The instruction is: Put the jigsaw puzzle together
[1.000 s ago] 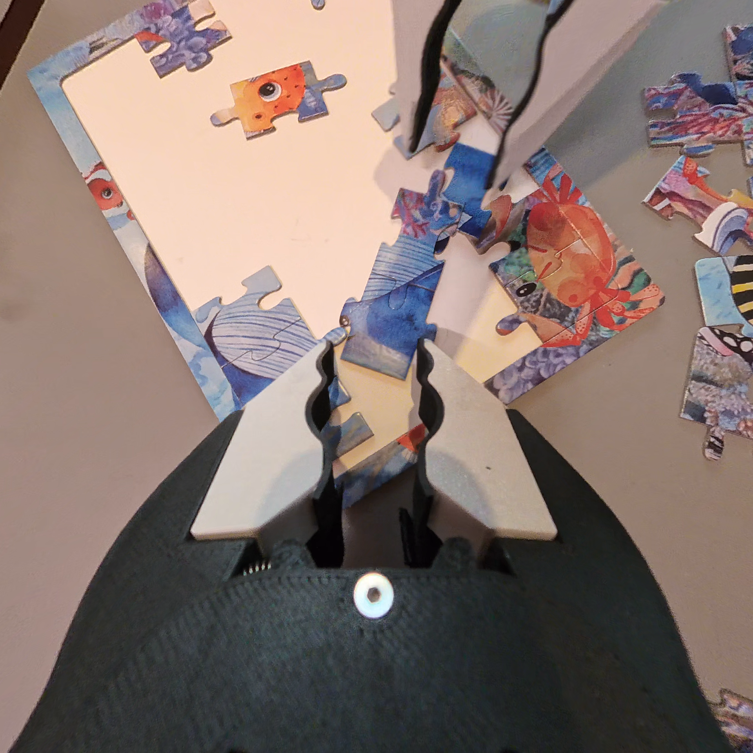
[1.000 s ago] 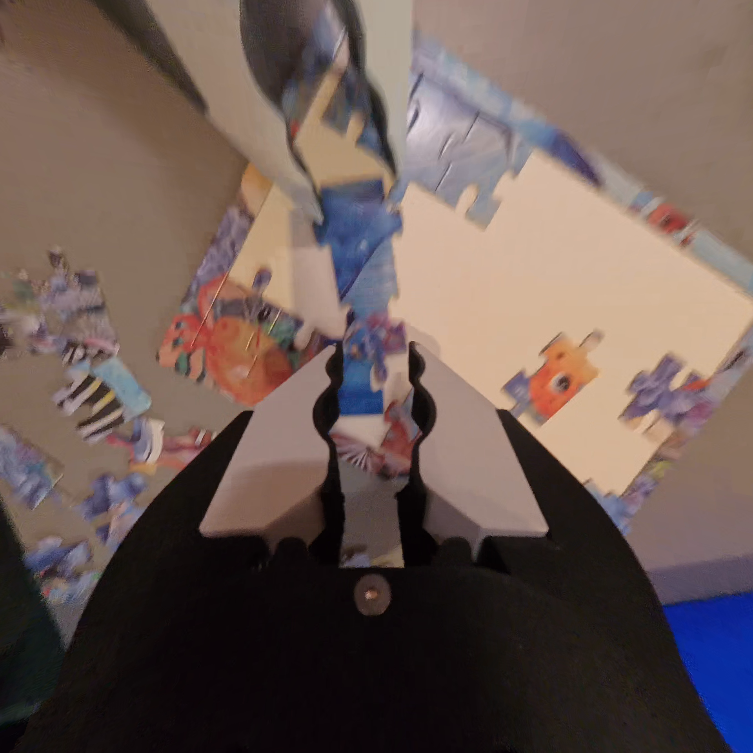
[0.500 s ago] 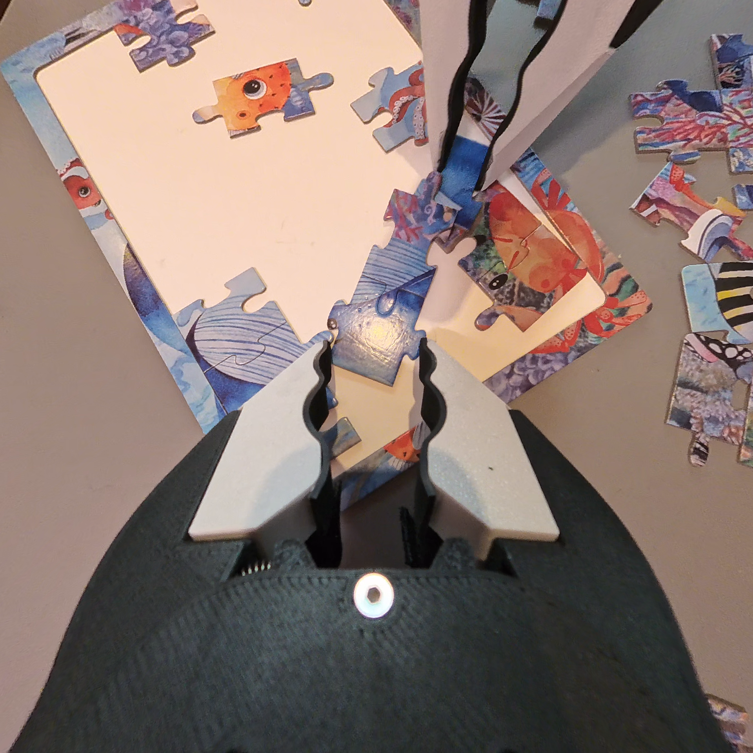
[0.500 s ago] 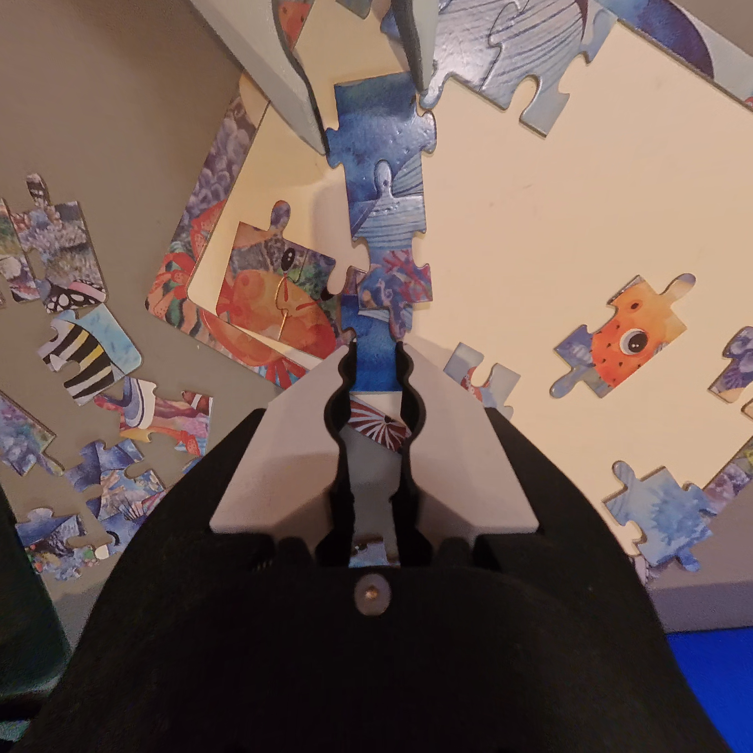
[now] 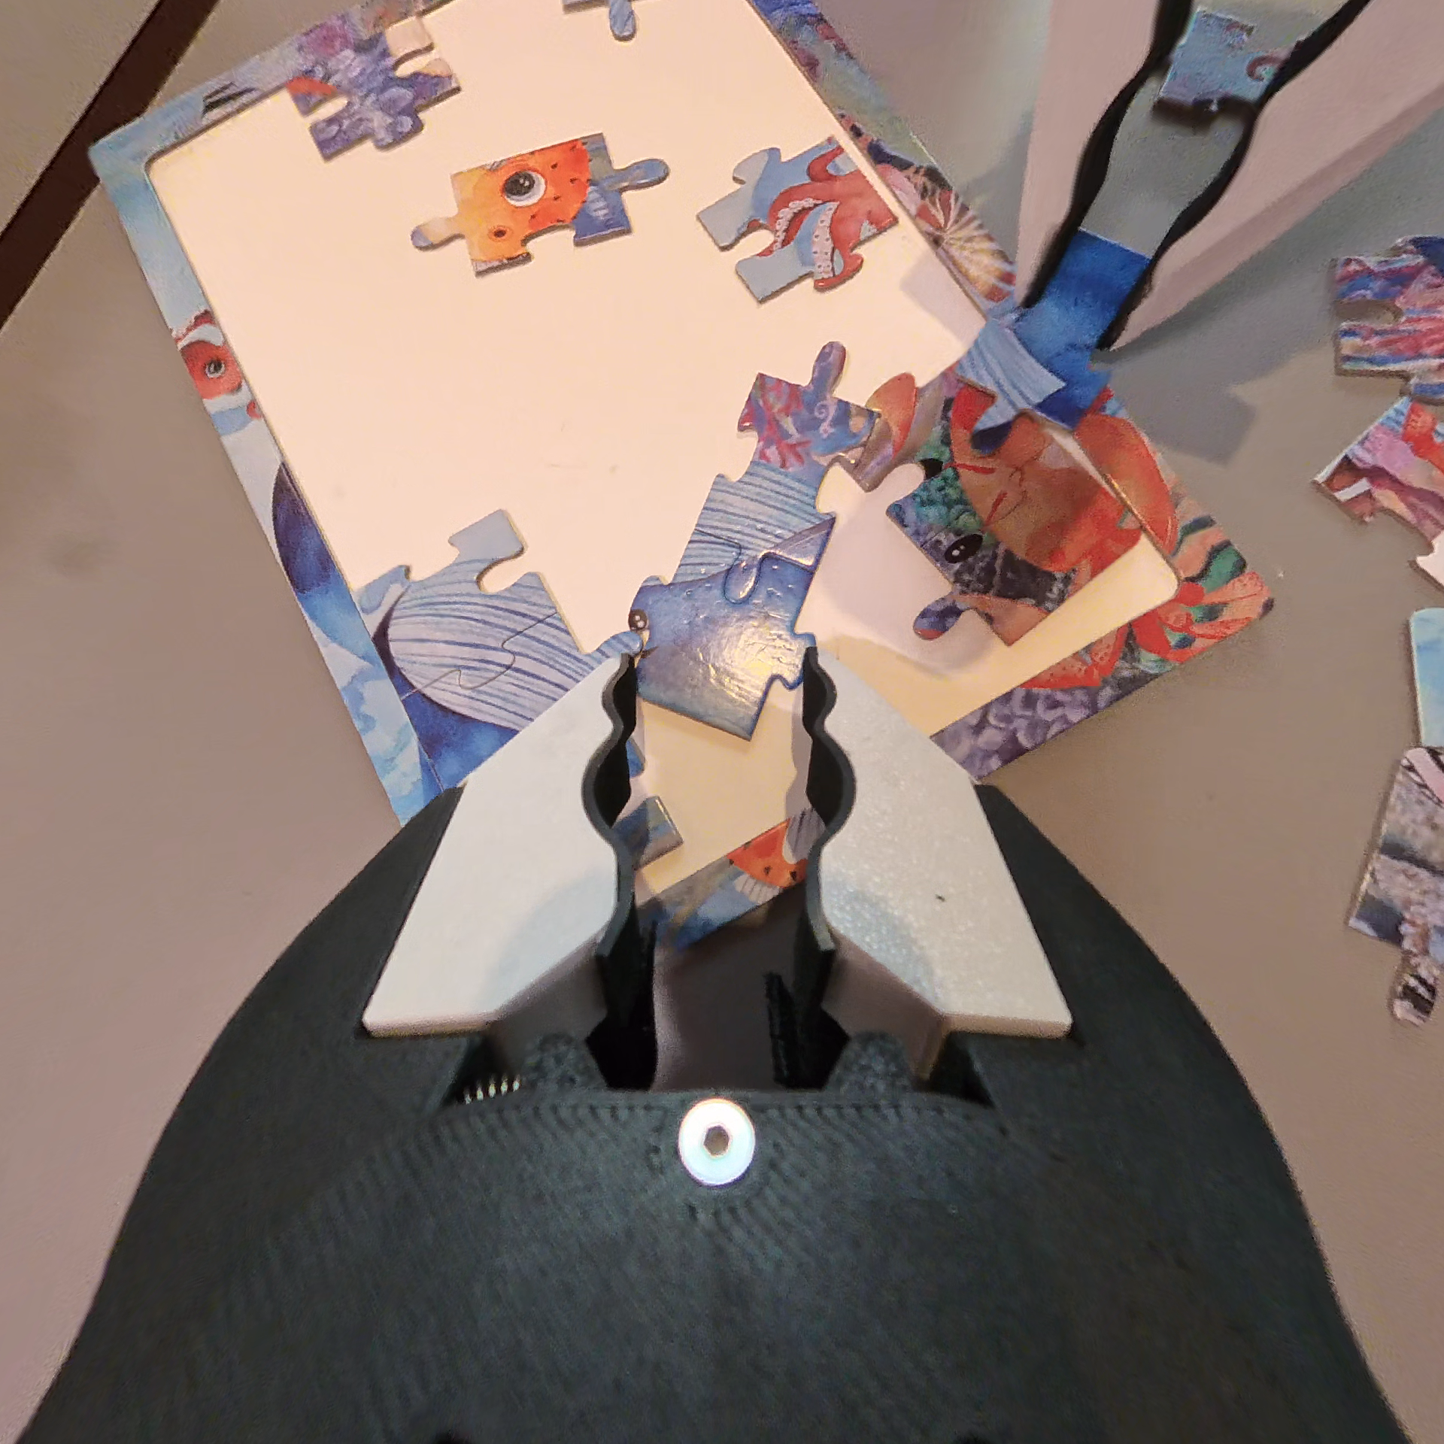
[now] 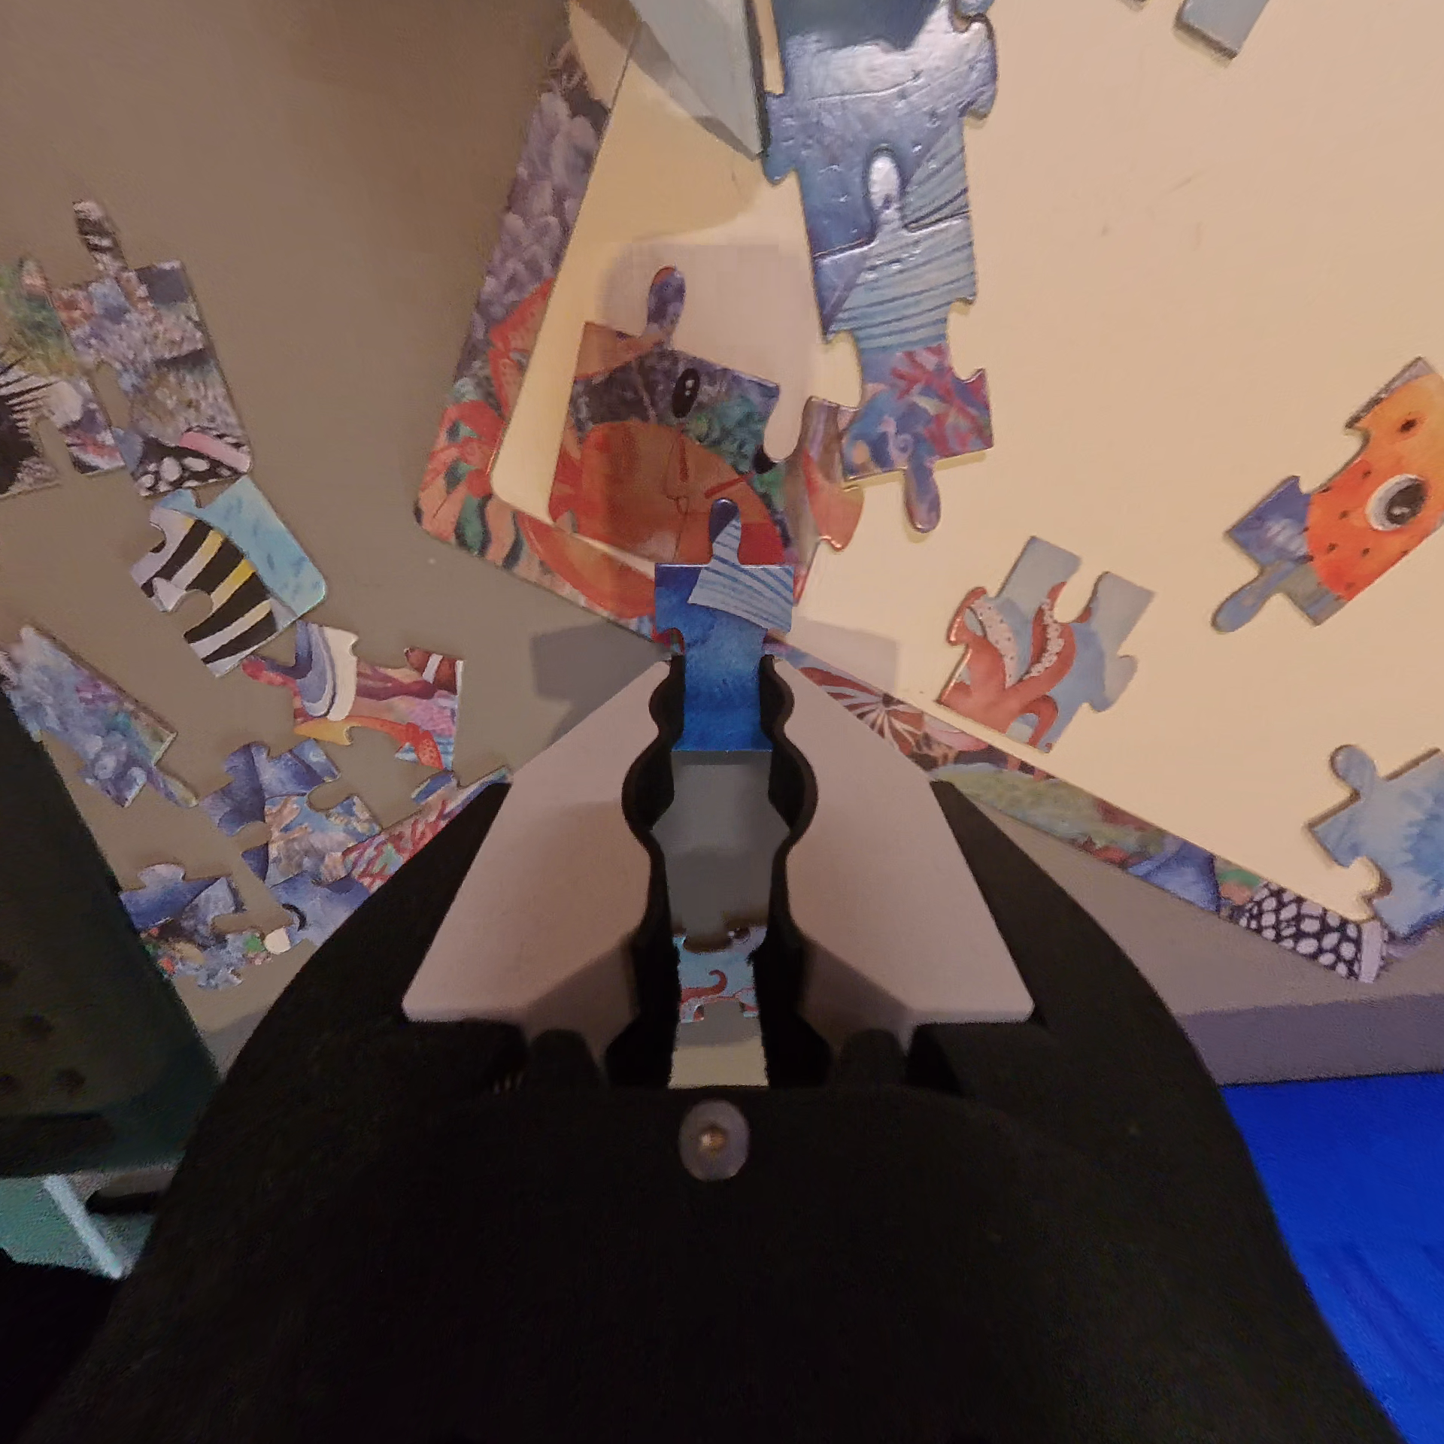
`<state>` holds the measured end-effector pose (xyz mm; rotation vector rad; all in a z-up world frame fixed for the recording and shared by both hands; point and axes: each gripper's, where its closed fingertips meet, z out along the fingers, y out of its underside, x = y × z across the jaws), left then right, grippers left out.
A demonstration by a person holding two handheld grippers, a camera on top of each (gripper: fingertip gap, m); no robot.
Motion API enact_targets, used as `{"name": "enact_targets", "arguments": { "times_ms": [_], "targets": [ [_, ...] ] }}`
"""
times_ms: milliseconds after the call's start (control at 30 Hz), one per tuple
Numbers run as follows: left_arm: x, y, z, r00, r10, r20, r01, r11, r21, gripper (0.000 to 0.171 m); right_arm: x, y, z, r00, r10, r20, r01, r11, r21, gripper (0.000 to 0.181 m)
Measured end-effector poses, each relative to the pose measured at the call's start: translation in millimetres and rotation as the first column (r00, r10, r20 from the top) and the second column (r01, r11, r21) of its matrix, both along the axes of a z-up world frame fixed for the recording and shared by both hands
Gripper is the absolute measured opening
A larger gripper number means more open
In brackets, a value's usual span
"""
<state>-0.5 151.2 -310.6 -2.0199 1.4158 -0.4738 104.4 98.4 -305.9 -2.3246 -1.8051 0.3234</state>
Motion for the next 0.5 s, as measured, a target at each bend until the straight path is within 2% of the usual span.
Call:
{"name": "enact_targets", "arguments": {
  "times_ms": [33,133,200,333,433,500],
  "targets": [
    [0,-2,1,1.000,-0.021,-0.012,0.021,1.000,0.005,0.035,-3,4,1,1.000,-0.015,-0.014,0.016,1.000,0.014,0.017],
    [-3,-4,11,0.998,-0.063,-0.001,0.063,0.998,0.017,0.037,-16,15,7,0.994,-0.052,-0.098,0.057,0.997,0.047,0.018],
    [0,-9,18,0.991,-0.132,0.029,0.132,0.991,-0.001,0.039,-21,17,9,0.992,-0.056,-0.117,0.061,0.997,0.045,0.021],
    [4,-5,16,0.975,-0.219,0.022,0.220,0.975,-0.039,0.050,-26,21,9,0.988,-0.078,-0.131,0.084,0.996,0.038,0.031],
    [-3,-7,-1,0.966,-0.246,-0.075,0.237,0.964,-0.118,0.058,-28,34,7,0.979,-0.140,-0.147,0.149,0.987,0.055,0.029],
    [-5,-6,0,0.970,-0.229,-0.075,0.219,0.968,-0.121,0.057,-29,42,5,0.969,-0.181,-0.167,0.191,0.981,0.046,0.023]
  ]
}}
